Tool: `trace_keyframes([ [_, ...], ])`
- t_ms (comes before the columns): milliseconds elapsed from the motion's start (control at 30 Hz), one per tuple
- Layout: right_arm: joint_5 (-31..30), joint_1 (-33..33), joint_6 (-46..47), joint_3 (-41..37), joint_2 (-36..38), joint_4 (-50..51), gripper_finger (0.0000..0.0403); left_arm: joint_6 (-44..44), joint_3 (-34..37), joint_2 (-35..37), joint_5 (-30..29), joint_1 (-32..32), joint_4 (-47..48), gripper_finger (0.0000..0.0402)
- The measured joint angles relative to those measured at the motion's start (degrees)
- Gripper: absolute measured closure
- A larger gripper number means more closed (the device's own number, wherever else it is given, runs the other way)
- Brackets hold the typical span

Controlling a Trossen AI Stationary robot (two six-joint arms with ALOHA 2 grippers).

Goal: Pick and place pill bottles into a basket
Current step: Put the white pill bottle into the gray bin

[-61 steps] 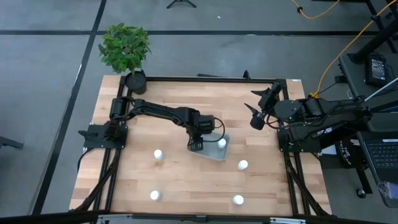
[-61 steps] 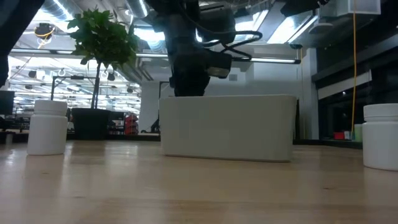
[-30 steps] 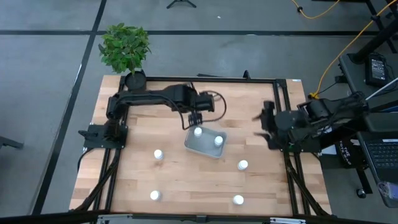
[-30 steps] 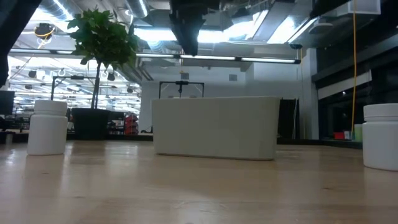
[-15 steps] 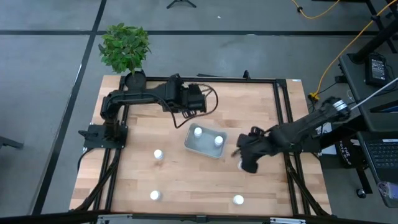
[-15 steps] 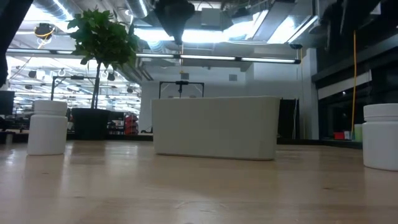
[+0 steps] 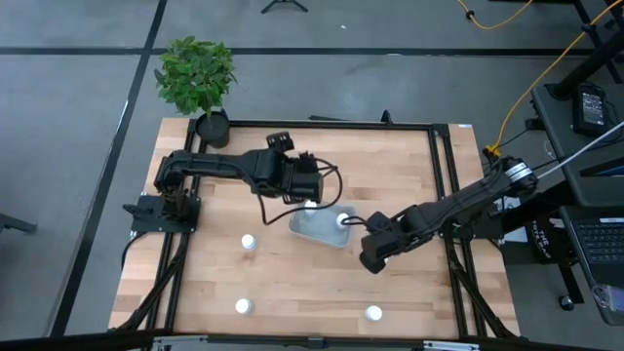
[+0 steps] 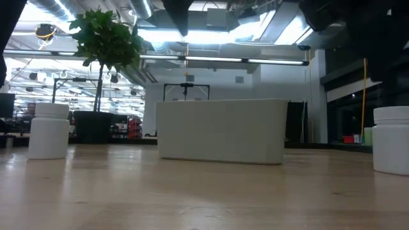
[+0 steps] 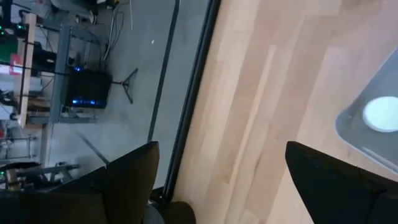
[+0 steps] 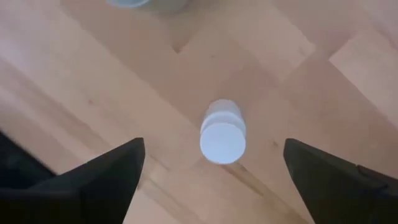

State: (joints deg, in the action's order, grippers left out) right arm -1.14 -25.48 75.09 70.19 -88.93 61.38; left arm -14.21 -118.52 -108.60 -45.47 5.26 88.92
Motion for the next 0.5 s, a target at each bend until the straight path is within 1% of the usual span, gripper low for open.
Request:
trace_keyframes([
  [133, -0.58, -0.3, 2.63, 0.0, -1.9, 0.05, 0.0018, 0.02, 0.0, 0.0, 0.04, -0.01, -0.43, 0.0059],
  [500, -0.52, -0.49, 2.38, -0.07, -9.43, 0.04, 0.0018, 0.11, 0.02, 0.0, 0.09, -0.16, -1.17, 0.0059],
])
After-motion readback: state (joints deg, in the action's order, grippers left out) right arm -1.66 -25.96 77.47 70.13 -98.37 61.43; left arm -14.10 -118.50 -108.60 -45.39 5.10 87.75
